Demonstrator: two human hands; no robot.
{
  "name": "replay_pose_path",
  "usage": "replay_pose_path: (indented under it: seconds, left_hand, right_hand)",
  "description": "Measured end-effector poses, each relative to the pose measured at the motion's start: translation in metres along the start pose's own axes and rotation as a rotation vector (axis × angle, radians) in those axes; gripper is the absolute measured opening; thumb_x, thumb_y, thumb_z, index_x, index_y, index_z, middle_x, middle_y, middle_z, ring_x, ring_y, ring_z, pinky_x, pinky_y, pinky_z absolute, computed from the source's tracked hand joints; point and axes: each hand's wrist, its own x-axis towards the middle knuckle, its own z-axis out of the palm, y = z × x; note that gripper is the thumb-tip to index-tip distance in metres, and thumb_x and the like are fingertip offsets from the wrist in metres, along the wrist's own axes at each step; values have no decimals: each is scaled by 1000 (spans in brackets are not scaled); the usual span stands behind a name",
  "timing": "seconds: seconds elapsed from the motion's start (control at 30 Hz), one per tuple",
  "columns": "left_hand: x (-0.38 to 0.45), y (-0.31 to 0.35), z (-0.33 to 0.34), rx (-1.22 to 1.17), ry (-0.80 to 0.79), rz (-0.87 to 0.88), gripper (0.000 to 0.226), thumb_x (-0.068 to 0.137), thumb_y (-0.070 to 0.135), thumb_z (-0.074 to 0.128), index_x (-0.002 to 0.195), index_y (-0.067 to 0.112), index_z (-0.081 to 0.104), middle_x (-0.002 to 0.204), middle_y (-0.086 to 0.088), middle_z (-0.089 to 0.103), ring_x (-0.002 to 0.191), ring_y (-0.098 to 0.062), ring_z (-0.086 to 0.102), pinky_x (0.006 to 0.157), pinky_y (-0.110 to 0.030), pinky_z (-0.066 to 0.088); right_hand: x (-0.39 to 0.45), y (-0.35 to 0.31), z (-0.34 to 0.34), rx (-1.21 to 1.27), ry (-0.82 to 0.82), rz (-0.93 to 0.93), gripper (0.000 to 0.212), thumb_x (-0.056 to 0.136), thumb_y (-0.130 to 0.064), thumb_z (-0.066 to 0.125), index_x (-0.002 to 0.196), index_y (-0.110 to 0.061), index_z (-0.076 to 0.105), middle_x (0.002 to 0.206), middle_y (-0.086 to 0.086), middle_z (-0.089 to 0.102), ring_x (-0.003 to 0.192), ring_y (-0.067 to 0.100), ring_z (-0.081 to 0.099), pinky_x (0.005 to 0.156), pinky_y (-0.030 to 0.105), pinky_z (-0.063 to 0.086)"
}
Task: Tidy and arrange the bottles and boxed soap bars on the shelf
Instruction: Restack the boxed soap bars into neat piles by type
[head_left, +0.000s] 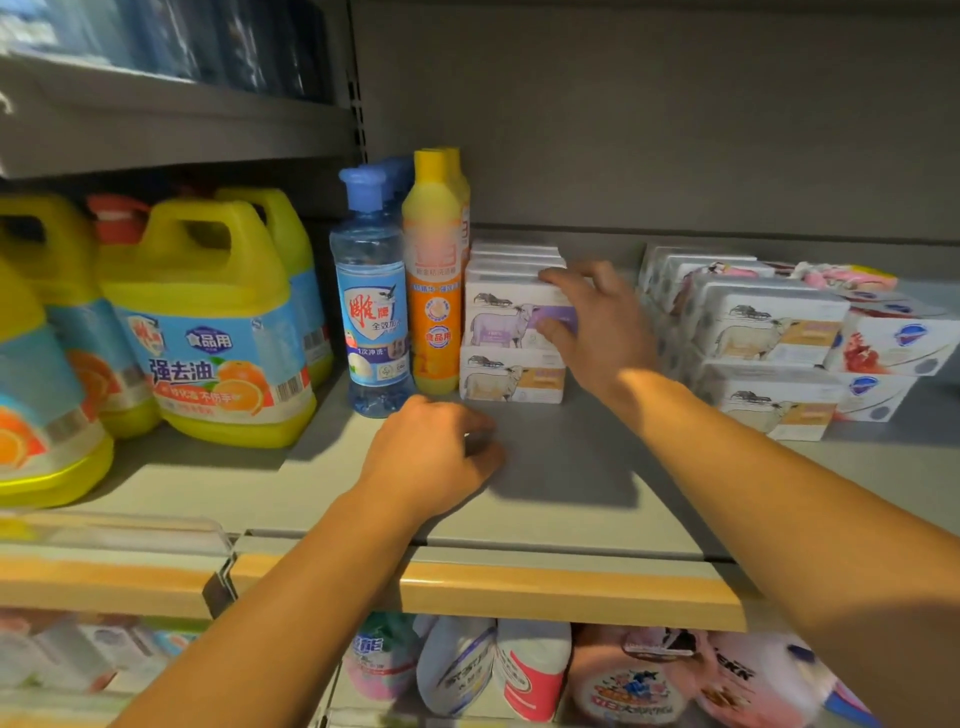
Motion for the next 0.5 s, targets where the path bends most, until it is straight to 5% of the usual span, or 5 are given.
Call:
replay_pose_path:
  seconds: [0.5]
  left_hand:
    - [1, 3, -2, -8, -2, -23, 34, 83, 49, 56, 108, 33, 73, 106, 11, 73, 99, -18, 63, 77, -37, 56]
  right_hand:
    - [-2, -1, -1, 157, -30, -45, 46, 91, -17, 65, 136, -19, 56, 138, 3, 48, 120, 26, 51, 103, 37, 41]
